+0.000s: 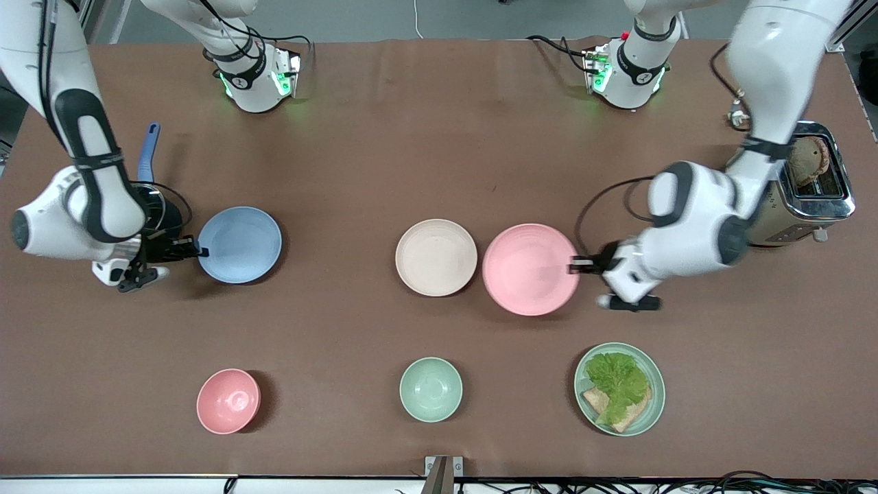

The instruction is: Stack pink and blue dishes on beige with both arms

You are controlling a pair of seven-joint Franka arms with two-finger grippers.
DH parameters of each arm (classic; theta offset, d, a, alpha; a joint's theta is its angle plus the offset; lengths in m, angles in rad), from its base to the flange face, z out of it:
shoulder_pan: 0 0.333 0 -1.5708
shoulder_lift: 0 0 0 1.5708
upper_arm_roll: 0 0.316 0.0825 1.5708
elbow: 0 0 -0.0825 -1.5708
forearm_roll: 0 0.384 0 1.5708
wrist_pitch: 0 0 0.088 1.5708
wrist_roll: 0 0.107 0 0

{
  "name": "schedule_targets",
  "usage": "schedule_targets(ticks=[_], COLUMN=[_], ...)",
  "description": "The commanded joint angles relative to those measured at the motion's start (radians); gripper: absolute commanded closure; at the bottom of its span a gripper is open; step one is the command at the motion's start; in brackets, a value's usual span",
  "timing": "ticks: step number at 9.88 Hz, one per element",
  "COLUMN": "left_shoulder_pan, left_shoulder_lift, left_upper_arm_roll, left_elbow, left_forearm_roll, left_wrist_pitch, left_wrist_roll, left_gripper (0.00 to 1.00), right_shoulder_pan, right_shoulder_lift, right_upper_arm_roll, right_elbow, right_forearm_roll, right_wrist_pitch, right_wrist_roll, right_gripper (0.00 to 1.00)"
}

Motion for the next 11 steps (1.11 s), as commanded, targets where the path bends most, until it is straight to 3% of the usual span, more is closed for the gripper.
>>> schedule_targets(ticks=[1, 4, 8, 9, 10, 11], left_shoulder_pan=[-0.14, -0.212, -0.315, -0.315, -0.315, -0.314], left_shoulder_lift=[0.01, 0.065, 0.154, 0.164, 0.167, 0.156], left_upper_arm_roll=[0.014, 0.013, 0.02, 0.02, 0.02, 0.02], left_elbow=[-0.053, -0.119, -0.111, -0.108, -0.094, -0.082], left_forearm_roll=[0.045, 0.21, 0.221, 0.221, 0.22, 0.223], left_wrist_pitch=[0.122, 0.295, 0.417, 0.419, 0.419, 0.414], left_wrist_roll=[-0.146, -0.317, -0.427, -0.43, -0.447, -0.469], left_gripper=[1.0, 1.0, 0.99, 0.89, 0.38, 0.0], right_shoulder_pan=[0.006, 0.062, 0.072, 0.076, 0.086, 0.086], right_shoulder_lift=[-0.035, -0.08, -0.112, -0.111, -0.109, -0.109], right_upper_arm_roll=[-0.029, 0.002, 0.262, 0.319, 0.379, 0.449], right_elbow=[0.194, 0.34, 0.327, 0.301, 0.252, 0.185], right_forearm_roll=[-0.023, -0.049, -0.055, -0.055, -0.055, -0.055], right_wrist_pitch=[-0.269, -0.431, -0.313, -0.257, -0.176, -0.055], right_wrist_roll=[0.157, 0.439, 0.807, 0.876, 0.928, 0.985], right_gripper=[1.0, 0.99, 0.99, 0.99, 1.0, 0.99])
